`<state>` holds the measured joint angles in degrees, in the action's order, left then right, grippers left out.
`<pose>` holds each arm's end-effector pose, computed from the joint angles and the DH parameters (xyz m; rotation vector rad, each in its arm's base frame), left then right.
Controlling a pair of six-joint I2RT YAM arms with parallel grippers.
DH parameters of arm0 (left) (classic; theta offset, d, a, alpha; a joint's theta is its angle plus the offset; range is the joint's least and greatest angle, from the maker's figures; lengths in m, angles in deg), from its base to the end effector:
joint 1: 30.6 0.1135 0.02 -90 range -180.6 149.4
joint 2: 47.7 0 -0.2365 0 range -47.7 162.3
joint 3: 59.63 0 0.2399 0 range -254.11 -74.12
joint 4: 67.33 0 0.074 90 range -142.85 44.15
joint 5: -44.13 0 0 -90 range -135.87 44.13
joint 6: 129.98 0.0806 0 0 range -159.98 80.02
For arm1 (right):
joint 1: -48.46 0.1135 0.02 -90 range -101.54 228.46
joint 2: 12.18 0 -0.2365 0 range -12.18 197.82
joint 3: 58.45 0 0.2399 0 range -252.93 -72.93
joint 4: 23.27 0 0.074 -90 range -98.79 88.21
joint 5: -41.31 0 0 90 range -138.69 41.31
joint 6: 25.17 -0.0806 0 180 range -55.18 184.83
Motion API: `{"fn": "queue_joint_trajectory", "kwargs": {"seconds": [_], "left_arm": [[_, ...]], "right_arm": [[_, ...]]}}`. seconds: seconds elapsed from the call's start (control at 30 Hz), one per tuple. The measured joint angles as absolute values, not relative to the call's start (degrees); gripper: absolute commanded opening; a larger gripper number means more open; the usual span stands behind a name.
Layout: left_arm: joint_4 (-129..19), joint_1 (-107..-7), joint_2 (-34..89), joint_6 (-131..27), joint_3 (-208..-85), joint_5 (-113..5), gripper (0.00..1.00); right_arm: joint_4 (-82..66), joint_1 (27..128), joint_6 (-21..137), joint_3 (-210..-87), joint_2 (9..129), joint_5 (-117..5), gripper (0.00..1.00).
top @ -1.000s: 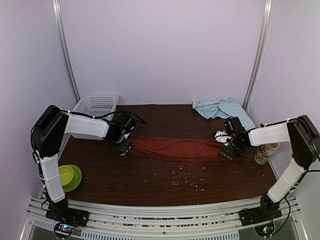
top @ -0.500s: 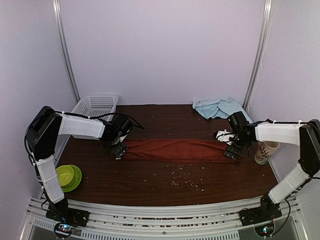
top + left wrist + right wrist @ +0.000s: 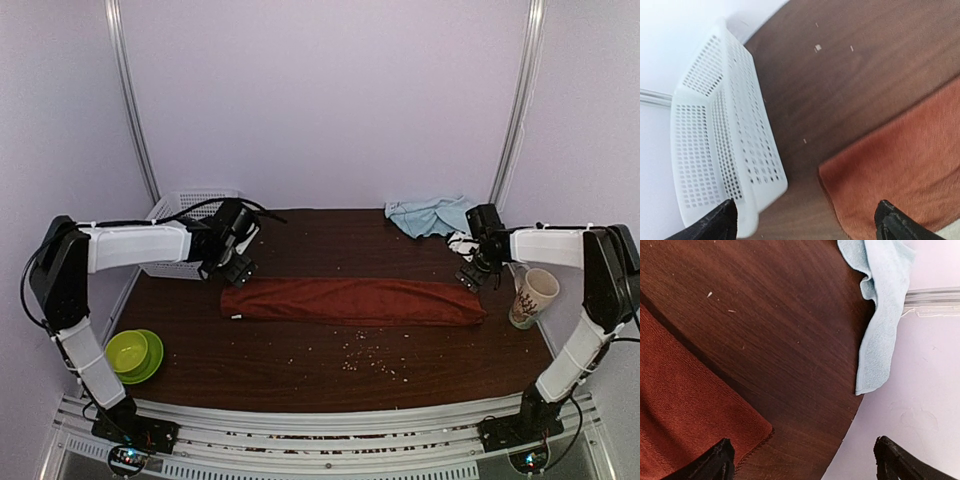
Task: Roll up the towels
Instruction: Adjust the towel at the center of the board.
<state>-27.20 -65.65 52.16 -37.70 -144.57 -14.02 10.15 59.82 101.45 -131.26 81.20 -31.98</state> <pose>0.3305 -0.1799 0.1680 0.5579 2.3183 0.4392 0.3452 0.0457 0.1430 -0.9212 2.3681 -0.5441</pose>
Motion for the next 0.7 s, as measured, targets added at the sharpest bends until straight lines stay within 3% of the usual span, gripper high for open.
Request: {"fn": "queue_joint_trajectory", "kwargs": {"seconds": [0.43,0.7], "left_arm": [[-28.4,-63.5,69.5,-36.4,-153.8,-10.4,0.98],[-27.7,-63.1,71.7,-36.3,-155.5,-7.6,0.98]], "right_arm": [[6.2,59.8,101.5,-130.8,89.2,-25.6,0.97],[3.2,59.8,102.0,-130.6,91.1,-22.7,0.97]]}}
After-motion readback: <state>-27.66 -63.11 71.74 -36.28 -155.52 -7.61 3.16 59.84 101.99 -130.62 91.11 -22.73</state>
